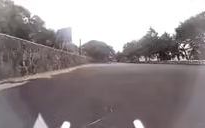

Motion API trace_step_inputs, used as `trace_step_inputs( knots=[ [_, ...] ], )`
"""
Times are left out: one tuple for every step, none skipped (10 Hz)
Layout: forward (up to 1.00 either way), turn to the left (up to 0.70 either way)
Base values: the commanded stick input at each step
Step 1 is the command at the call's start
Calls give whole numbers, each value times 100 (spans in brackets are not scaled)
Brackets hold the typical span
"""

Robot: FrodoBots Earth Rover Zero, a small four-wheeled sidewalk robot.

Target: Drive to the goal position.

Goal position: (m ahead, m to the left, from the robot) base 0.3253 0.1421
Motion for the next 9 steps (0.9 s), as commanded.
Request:
trace_step_inputs(
  knots=[
    [50,0],
    [50,0],
    [50,0],
    [42,0],
    [25,0],
    [8,0],
    [0,0],
    [0,0],
    [0,0]
  ],
)
